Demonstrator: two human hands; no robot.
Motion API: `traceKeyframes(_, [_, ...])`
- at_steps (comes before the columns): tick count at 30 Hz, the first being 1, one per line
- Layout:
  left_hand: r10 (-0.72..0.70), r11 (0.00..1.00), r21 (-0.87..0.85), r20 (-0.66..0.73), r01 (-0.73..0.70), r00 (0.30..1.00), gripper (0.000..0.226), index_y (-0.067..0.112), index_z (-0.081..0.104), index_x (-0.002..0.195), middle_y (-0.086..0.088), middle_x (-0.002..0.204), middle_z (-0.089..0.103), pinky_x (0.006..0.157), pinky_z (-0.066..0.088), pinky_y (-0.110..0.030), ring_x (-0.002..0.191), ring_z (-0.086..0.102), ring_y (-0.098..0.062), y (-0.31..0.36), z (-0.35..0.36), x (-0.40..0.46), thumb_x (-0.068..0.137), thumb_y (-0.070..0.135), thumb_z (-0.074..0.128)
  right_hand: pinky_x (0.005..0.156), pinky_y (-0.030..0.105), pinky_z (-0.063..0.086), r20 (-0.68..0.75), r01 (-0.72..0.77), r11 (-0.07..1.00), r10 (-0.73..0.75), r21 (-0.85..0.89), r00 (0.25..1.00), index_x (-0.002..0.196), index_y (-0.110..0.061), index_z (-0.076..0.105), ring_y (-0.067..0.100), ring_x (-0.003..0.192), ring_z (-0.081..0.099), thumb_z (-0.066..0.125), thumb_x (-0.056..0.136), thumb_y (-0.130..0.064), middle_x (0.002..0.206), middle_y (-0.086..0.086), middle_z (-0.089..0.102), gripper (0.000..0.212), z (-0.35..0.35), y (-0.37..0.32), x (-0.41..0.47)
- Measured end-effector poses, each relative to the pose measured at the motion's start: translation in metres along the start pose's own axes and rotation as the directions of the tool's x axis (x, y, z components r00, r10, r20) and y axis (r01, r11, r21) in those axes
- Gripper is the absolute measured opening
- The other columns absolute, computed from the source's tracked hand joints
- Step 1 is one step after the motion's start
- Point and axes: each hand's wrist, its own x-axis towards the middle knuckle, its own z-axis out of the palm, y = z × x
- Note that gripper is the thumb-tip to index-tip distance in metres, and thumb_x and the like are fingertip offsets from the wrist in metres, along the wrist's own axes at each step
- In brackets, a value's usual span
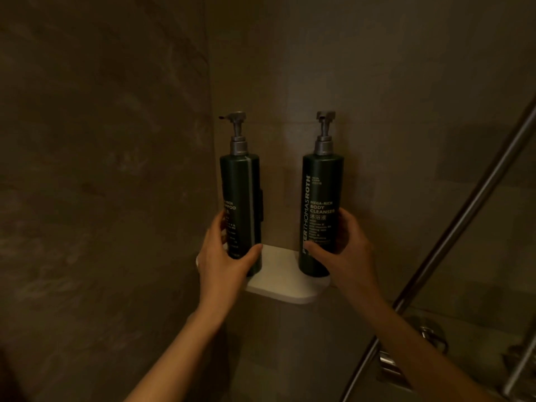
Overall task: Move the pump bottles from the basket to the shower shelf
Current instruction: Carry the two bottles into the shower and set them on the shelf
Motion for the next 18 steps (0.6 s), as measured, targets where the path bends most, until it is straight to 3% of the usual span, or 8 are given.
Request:
traceKeyframes(6, [0.011,0.998,0.058,-0.003,-0.01,1.0,0.083,0.024,0.031,0.142,0.014,0.127,0.044,0.099,0.038,-0.025,0.116,0.045,-0.004,-0.011,-0.01,0.02,0.073,0.02,0.077,0.095,0.033,0.047,-0.014,-0.015,1.0,0.015,0.004,1.0,0.138,-0.029,0.038,0.009,0.117,0.053,0.08,0.071,-0.021,0.132,-0.007,0.054,0.079,0.003,0.0,-0.001])
traceKeyframes(10, [0.018,0.991,0.132,0.003,-0.018,1.0,0.084,0.02,0.032,0.144,-0.002,0.137,0.048,0.102,0.038,-0.028,0.12,0.044,-0.008,-0.021,-0.01,0.032,0.073,0.028,0.077,0.095,0.036,0.047,-0.019,-0.026,1.0,0.026,-0.015,0.999,0.137,-0.029,0.038,0.011,0.117,0.053,0.08,0.07,-0.023,0.133,-0.006,0.054,0.08,0.004,-0.001,0.0])
traceKeyframes(13, [0.014,0.983,0.185,-0.011,-0.012,1.0,0.085,0.021,0.029,0.145,-0.006,0.135,0.049,0.097,0.036,-0.026,0.119,0.046,-0.014,-0.024,-0.007,0.038,0.074,0.031,0.075,0.096,0.036,0.047,-0.019,-0.031,0.999,0.031,-0.017,0.999,0.137,-0.028,0.039,0.009,0.114,0.052,0.08,0.07,-0.021,0.13,-0.01,0.053,0.079,0.004,-0.003,0.001])
traceKeyframes(18, [-0.021,0.962,0.274,0.026,0.013,0.999,0.084,0.021,0.02,0.148,-0.009,0.138,0.048,0.1,0.041,-0.035,0.123,0.049,-0.023,-0.029,-0.008,0.035,0.08,0.039,0.067,0.1,0.044,0.047,0.004,-0.038,0.999,0.038,-0.035,0.999,0.138,-0.029,0.036,0.012,0.119,0.051,0.08,0.07,-0.023,0.135,-0.006,0.052,0.081,0.002,-0.005,0.001])
